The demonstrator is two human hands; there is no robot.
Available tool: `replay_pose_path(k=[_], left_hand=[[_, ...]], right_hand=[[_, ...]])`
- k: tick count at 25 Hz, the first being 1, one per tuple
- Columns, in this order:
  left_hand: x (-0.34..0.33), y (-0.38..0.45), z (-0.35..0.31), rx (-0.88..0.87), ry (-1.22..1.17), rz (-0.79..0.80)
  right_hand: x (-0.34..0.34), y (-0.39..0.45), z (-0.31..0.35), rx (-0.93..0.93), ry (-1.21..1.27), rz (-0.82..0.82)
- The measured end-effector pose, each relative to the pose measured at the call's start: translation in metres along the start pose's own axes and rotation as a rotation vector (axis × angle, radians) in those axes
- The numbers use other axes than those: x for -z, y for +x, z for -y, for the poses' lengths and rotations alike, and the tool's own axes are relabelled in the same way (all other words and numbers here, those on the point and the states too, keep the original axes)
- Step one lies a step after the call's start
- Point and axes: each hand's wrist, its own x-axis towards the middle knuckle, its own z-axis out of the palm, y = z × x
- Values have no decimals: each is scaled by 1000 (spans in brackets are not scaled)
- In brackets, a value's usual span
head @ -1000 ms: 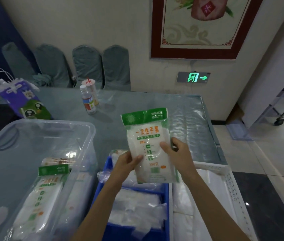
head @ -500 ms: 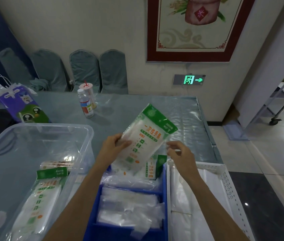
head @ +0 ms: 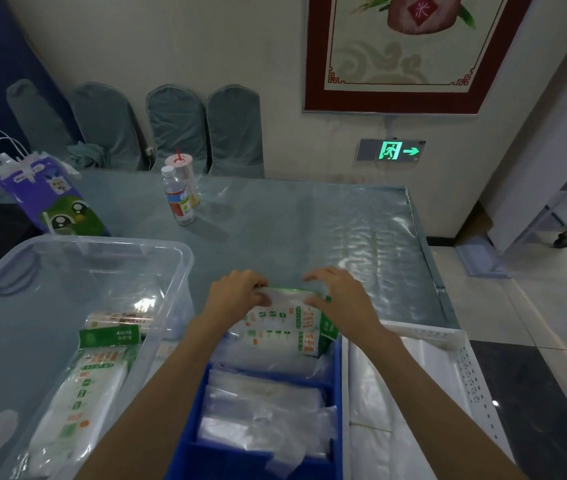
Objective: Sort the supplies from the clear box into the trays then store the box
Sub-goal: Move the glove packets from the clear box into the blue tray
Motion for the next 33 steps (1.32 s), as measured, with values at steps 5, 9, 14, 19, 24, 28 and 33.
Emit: replay_pose_path(k=[5, 9, 14, 19, 24, 28, 33], left_hand=[[-23, 3, 7, -9, 55, 0], [-33, 6, 11, -14, 40, -13], [-33, 13, 17, -7, -15, -26], [-49, 9, 21, -2, 6, 31], [-64, 4, 26, 0, -207, 8], [-62, 0, 31, 46, -238, -216], [-66, -4, 28, 34, -193, -235]], right_hand=[[-36, -5, -19, -97, -40, 141], [-51, -5, -26, -91, -60, 88], [-53, 6, -30, -61, -98, 56], [-67, 1, -36, -113, -65, 134], [-74, 1, -40, -135, -92, 180], [-75, -2, -45, -152, -130, 230], [-69, -6, -42, -167, -45, 124]])
